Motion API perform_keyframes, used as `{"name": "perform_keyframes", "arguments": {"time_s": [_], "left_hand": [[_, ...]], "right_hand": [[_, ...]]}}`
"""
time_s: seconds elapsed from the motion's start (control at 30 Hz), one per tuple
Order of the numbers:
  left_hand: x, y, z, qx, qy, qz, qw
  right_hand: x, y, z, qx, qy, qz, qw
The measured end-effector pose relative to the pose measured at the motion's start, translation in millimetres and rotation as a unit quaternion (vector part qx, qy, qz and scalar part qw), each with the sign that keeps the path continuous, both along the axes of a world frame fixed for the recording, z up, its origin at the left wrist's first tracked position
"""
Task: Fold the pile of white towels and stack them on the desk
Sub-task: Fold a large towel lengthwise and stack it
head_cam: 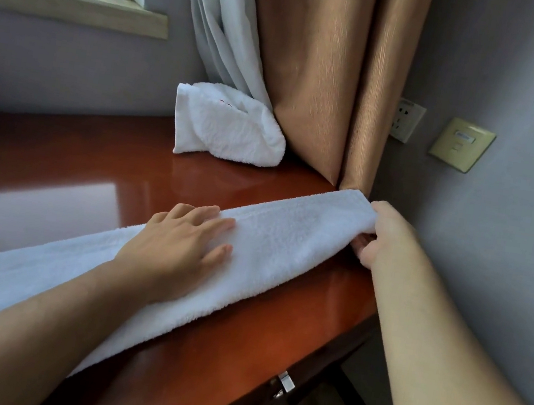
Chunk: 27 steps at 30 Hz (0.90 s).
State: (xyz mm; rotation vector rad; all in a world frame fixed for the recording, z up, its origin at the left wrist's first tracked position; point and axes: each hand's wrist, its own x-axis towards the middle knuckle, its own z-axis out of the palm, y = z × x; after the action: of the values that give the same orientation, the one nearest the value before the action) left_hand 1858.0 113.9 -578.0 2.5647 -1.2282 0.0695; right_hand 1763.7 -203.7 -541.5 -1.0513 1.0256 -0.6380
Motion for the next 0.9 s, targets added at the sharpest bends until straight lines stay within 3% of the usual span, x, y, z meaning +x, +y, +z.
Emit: {"name": "perform_keyframes", "arguments": {"time_s": [0.1,0.23,0.3,0.33,0.4,0.47,0.5,0.57,0.63,0.7,0.77,0.9], "left_hand": [[-0.2,0.6,-0.8,-0.021,-0.023,0.002,1.0],[-6.4,4.2,0.9,-0.139,-0.064,-0.008,0.988],[-7.5,7.9,4.4,-0.236,-0.016,-0.01,0.972],[-6.8,10.1,7.8,-0.288,0.054,0.007,0.956],[-6.2,15.5,20.2,-0.392,0.261,0.062,0.88],[-2.3,28.0,37.7,-0.447,0.464,0.126,0.754],[1.8,37.5,46.3,-0.447,0.541,0.143,0.698],[10.5,65.3,63.0,-0.425,0.625,0.143,0.639],[14.3,100.3,76.6,-0.4,0.639,0.144,0.641],[11.5,136.5,86.4,-0.371,0.606,0.182,0.68],[6.2,172.6,89.4,-0.347,0.552,0.247,0.717],[-12.4,238.4,89.2,-0.302,0.509,0.316,0.742]], "right_hand": [[5.4,-5.8,-3.5,-0.016,0.02,0.018,1.0],[10.8,1.2,4.7,-0.149,0.161,-0.074,0.973],[10.0,19.6,10.0,-0.269,0.123,-0.054,0.954],[8.8,33.3,14.2,-0.33,0.1,-0.035,0.938],[9.4,66.1,26.0,-0.436,0.067,0.006,0.897],[10.4,108.5,37.2,-0.54,0.044,0.066,0.838],[9.9,132.1,42.2,-0.589,0.035,0.105,0.8],[7.6,182.9,46.5,-0.671,0.015,0.196,0.715],[5.2,235.8,44.3,-0.733,-0.01,0.269,0.624],[5.6,284.9,38.5,-0.764,-0.038,0.314,0.563],[7.6,325.3,31.9,-0.767,-0.058,0.348,0.536],[5.6,382.5,18.8,-0.784,-0.06,0.391,0.478]]}}
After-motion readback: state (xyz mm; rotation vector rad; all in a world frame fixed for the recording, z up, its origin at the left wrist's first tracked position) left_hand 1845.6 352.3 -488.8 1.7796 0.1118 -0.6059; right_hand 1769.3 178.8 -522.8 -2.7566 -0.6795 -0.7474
